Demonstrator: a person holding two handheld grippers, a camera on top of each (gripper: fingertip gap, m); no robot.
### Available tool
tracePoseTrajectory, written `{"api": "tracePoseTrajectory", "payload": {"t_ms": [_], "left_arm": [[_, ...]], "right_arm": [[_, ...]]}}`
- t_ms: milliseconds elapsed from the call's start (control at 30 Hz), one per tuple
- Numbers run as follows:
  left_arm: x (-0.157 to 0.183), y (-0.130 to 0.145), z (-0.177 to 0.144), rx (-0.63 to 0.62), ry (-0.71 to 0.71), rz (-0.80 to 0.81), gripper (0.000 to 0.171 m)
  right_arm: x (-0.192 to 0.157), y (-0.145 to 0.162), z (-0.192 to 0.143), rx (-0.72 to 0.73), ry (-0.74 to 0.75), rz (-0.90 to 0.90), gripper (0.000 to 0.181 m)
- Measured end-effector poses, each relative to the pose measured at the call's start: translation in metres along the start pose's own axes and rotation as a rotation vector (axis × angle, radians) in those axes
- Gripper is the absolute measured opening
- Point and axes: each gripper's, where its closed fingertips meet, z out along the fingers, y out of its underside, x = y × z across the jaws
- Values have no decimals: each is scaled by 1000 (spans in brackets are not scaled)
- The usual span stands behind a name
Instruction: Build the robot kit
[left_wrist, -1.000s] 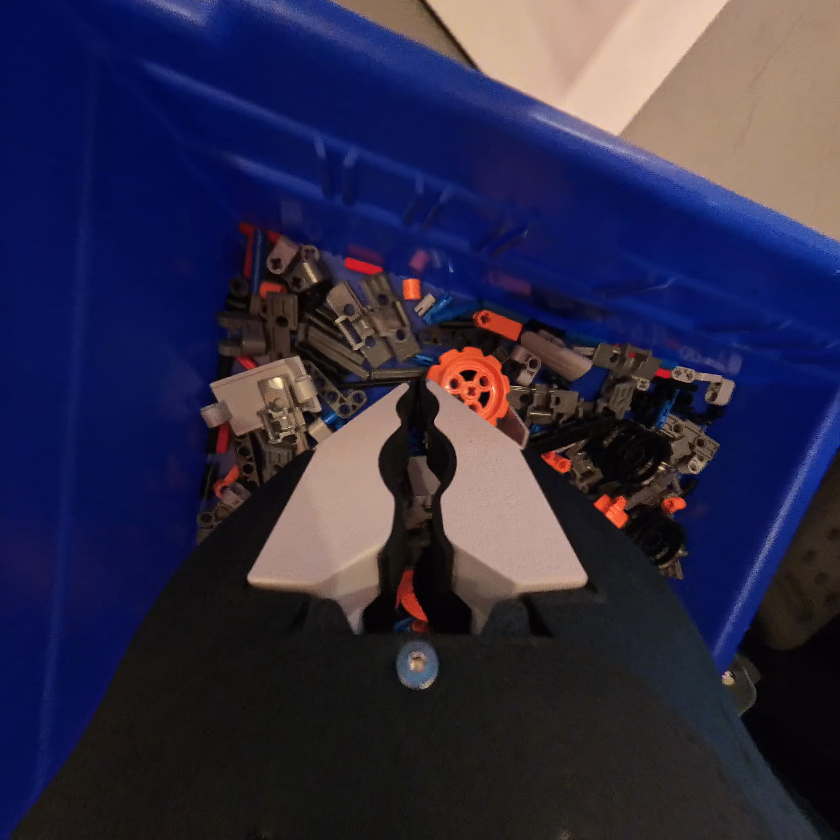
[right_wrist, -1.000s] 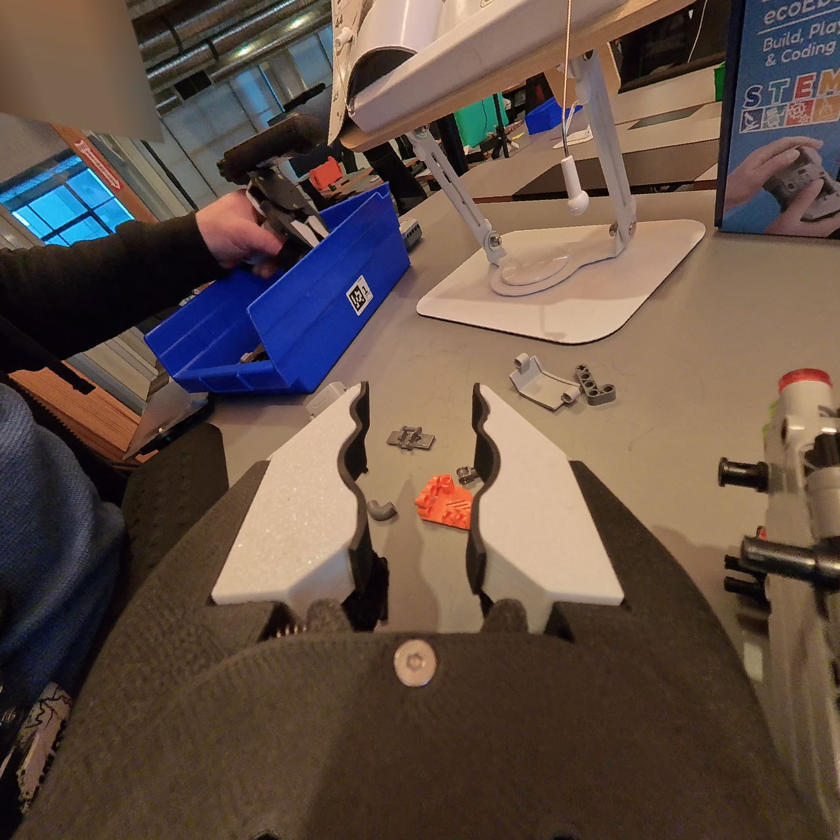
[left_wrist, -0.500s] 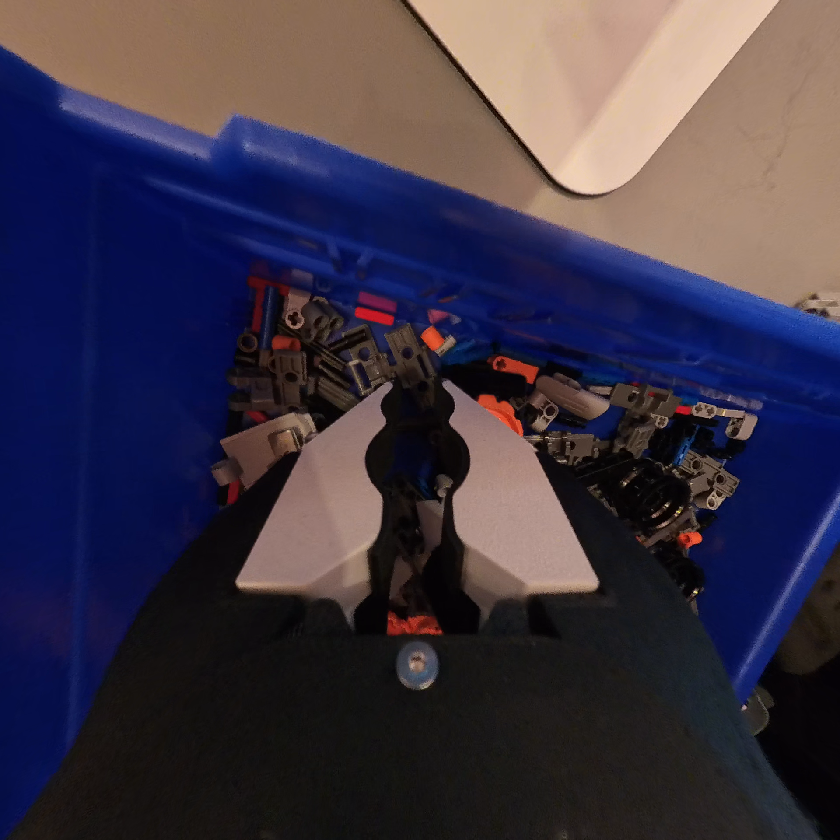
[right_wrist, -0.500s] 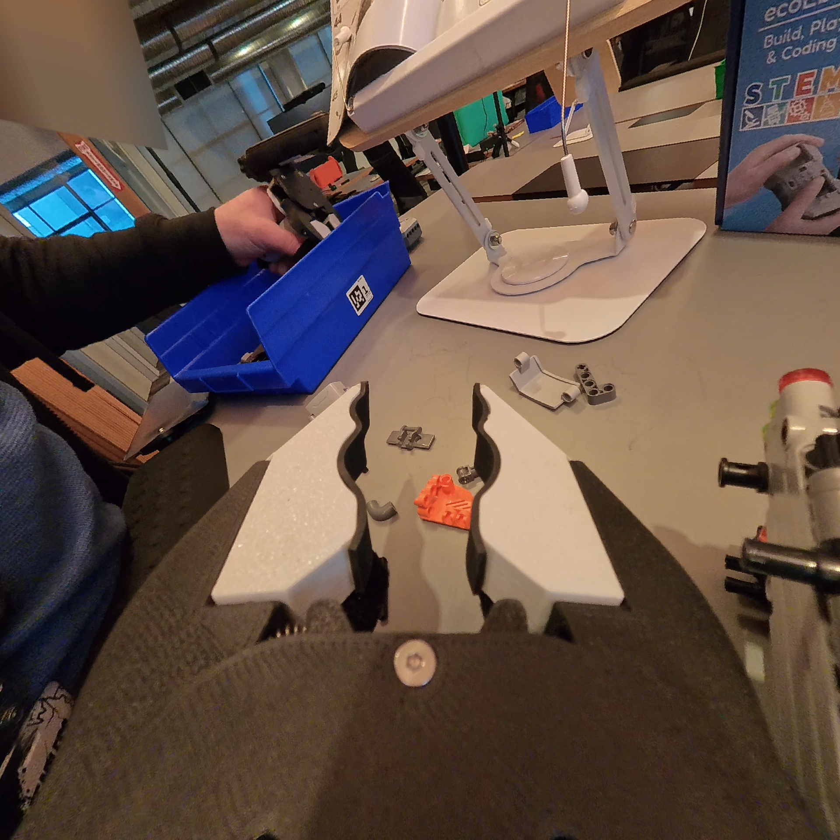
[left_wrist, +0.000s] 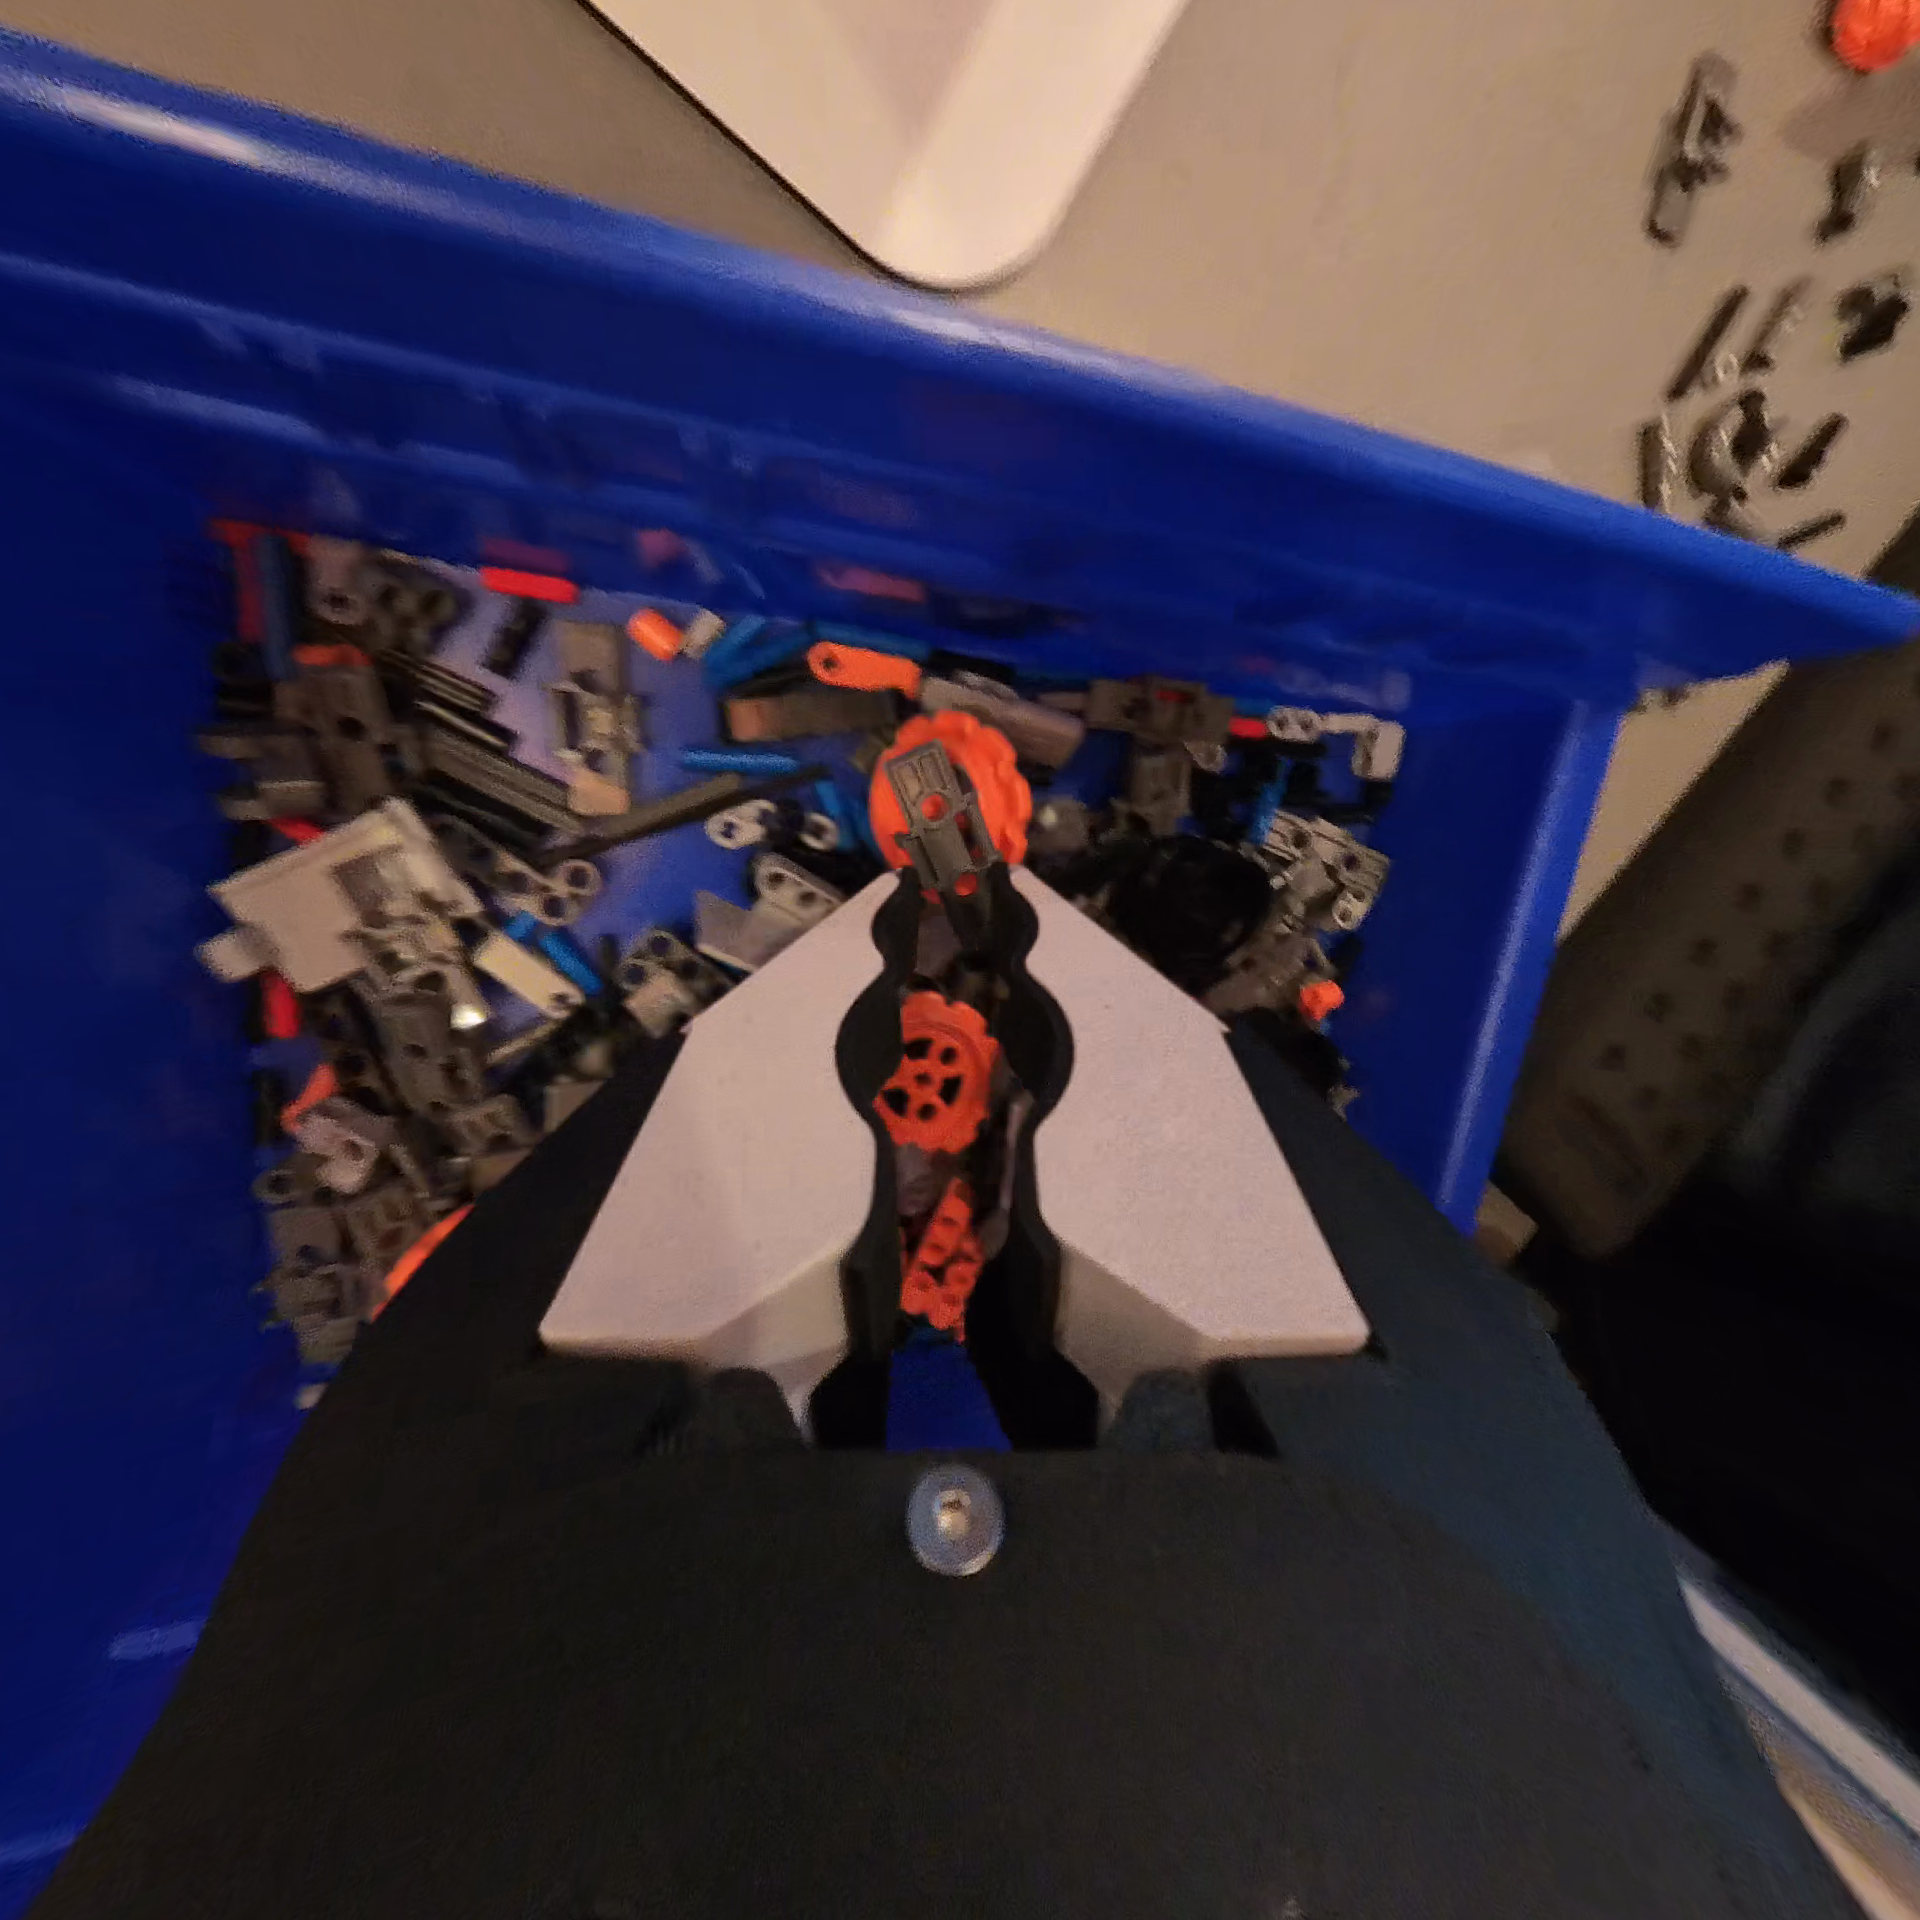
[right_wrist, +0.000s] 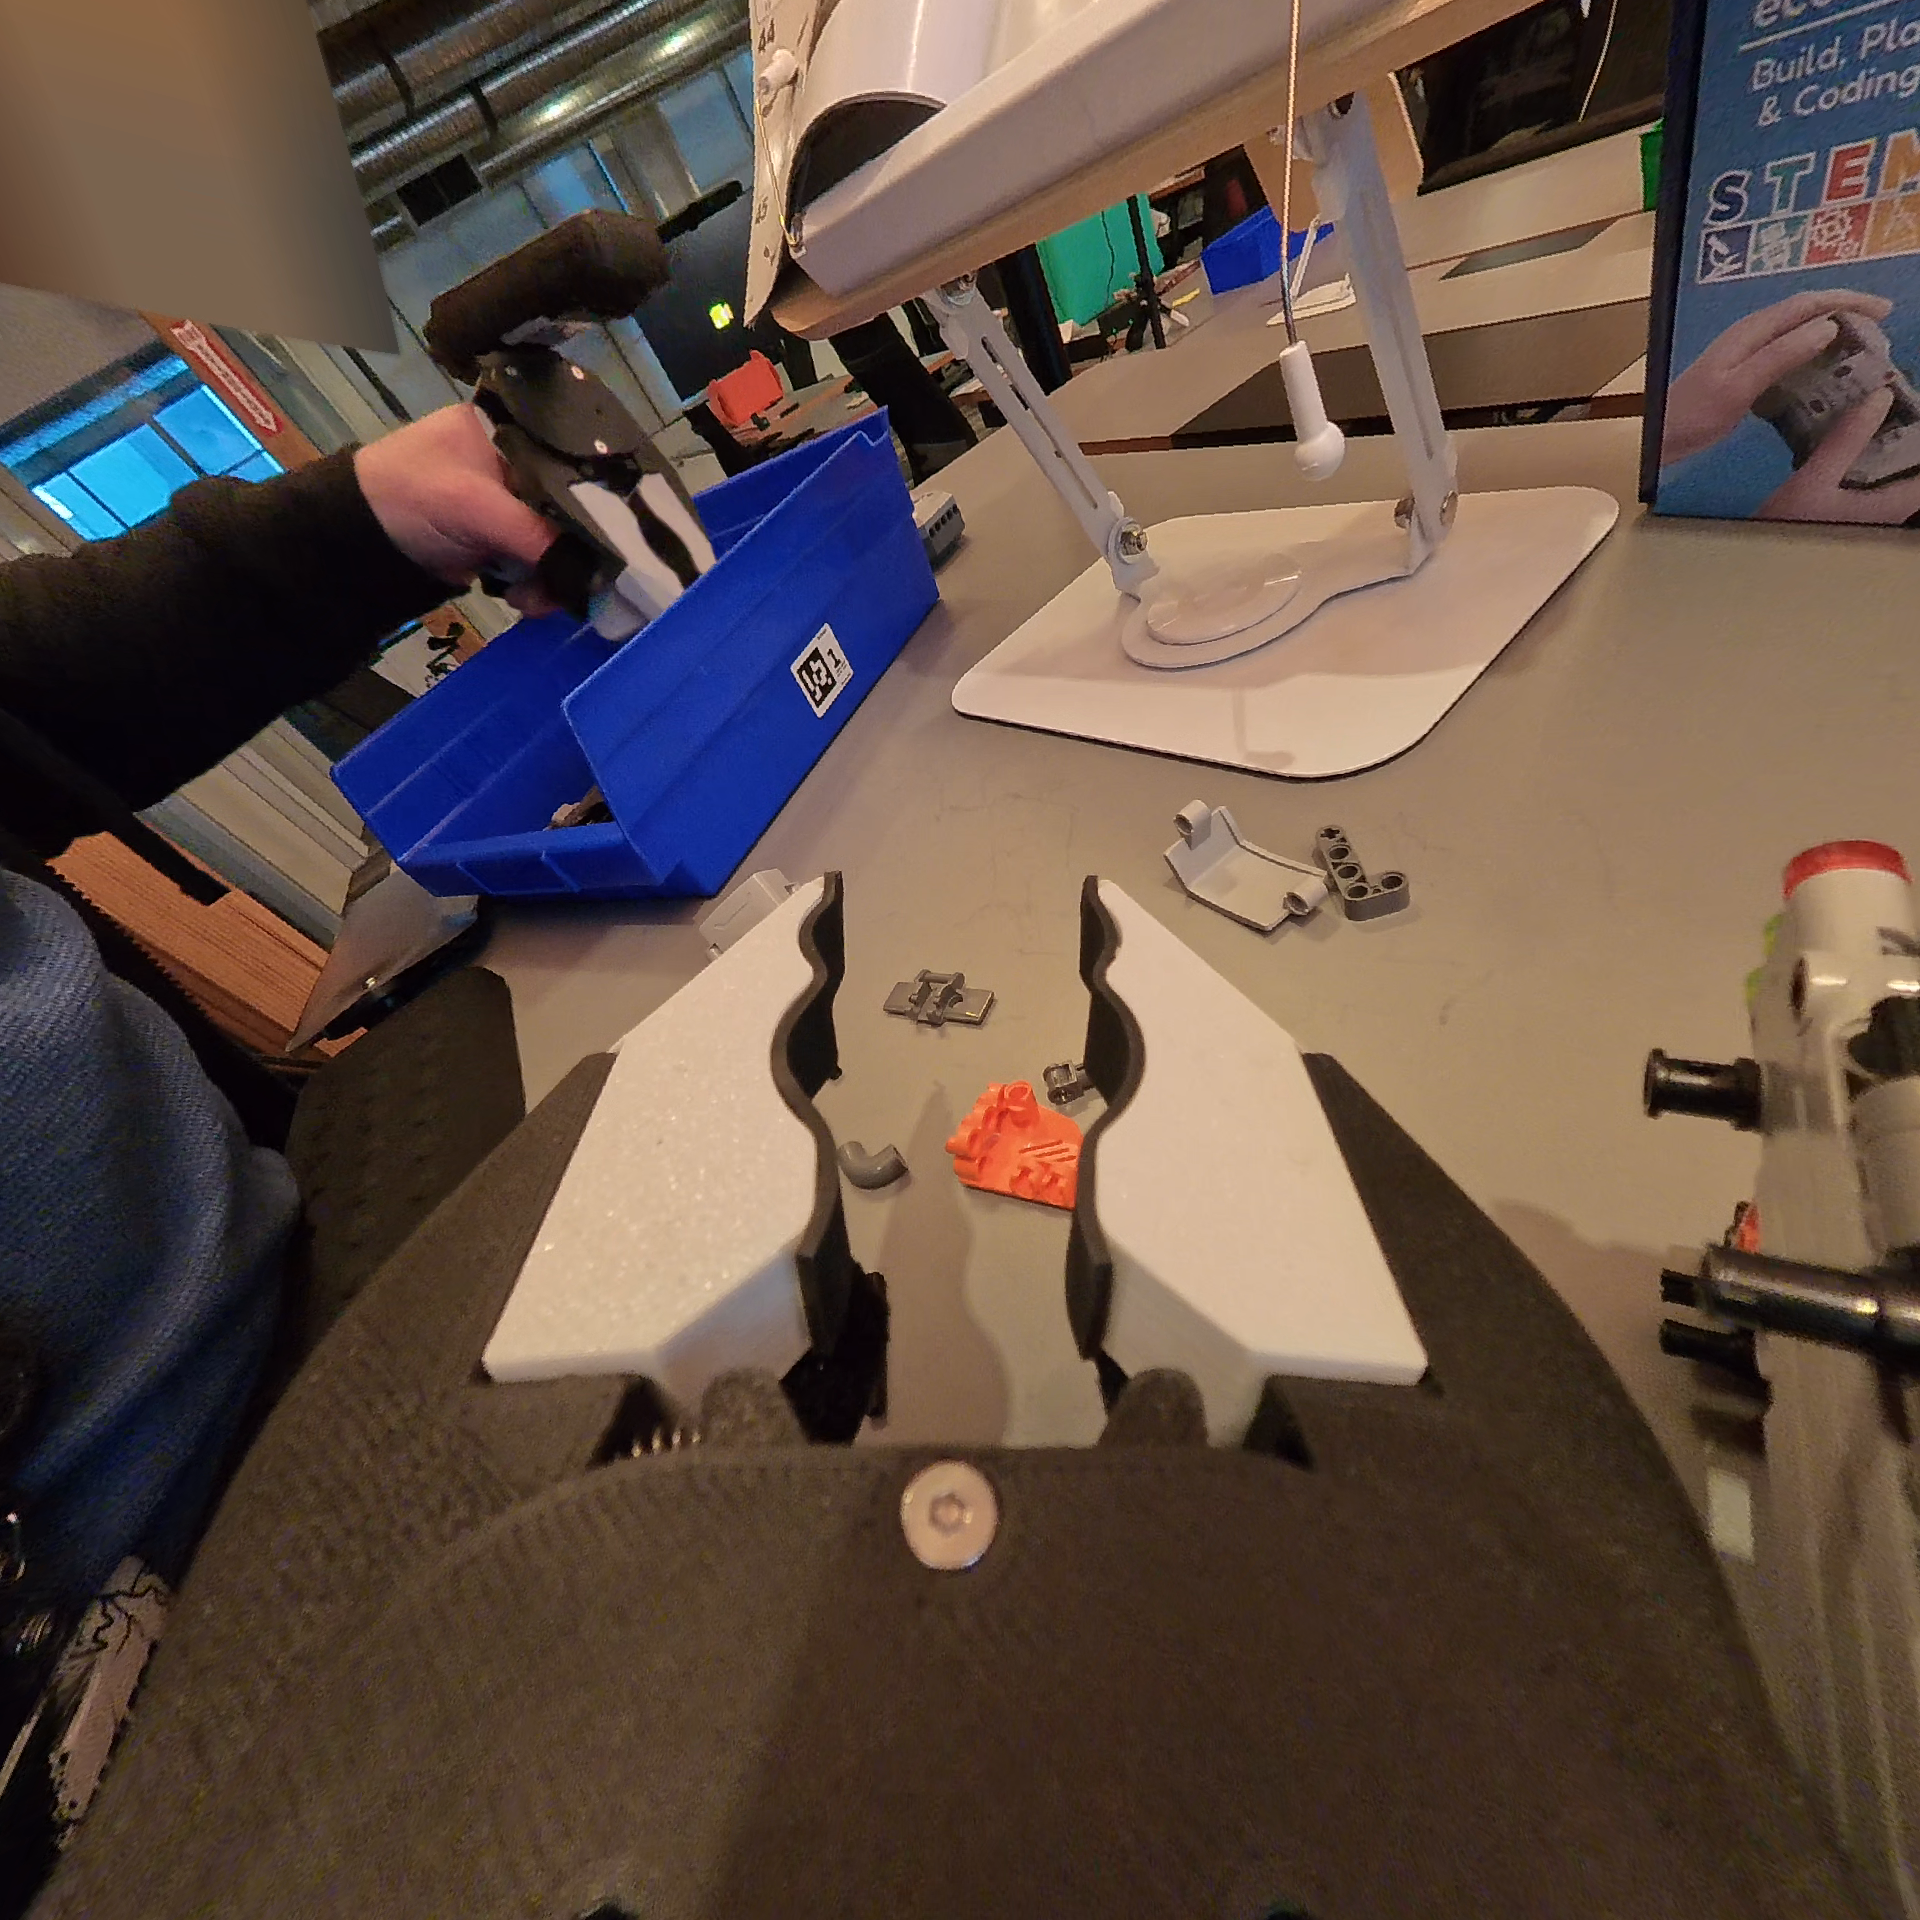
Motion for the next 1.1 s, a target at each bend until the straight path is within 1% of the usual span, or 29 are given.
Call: {"api": "tracePoseTrajectory", "payload": {"t_ms": [33,100,200,233,300,400,467,600,700,767,800,900,967,1000,1067,1100], "left_arm": [[5,4,3,-17,13,7,11],[15,2,6,7,48,40,12],[7,-3,0,57,18,33,15],[3,-5,-3,71,9,24,19],[-16,-5,-10,69,-64,14,29],[-41,-16,-19,121,-145,8,29],[-63,-22,-19,128,-219,14,29],[-93,-22,-5,38,-305,23,28],[-100,-23,7,-20,-337,33,27],[-107,-16,13,-98,-381,42,28],[-107,-19,13,-83,-384,45,23],[-109,-18,13,-91,-383,39,11],[-108,-17,13,-87,-377,45,11],[-105,-17,12,-82,-365,46,5],[-100,-18,10,-62,-347,56,5],[-97,-16,10,-74,-334,61,4]], "right_arm": [[0,0,0,0,0,0,43],[0,0,0,-2,0,0,43],[0,0,0,-2,0,0,43],[0,0,0,-1,-1,1,43],[0,0,0,-3,0,1,43],[0,1,1,-6,-1,1,43],[0,1,1,-6,0,1,43],[0,1,1,-7,2,0,43],[0,1,1,-7,3,1,43],[0,1,1,-6,2,2,43],[0,1,1,-7,2,2,43],[0,1,1,-7,0,4,43],[0,1,1,-7,0,5,43],[0,1,1,-7,0,5,43],[1,1,1,-7,-1,6,43],[1,1,1,-7,-1,6,43]]}}
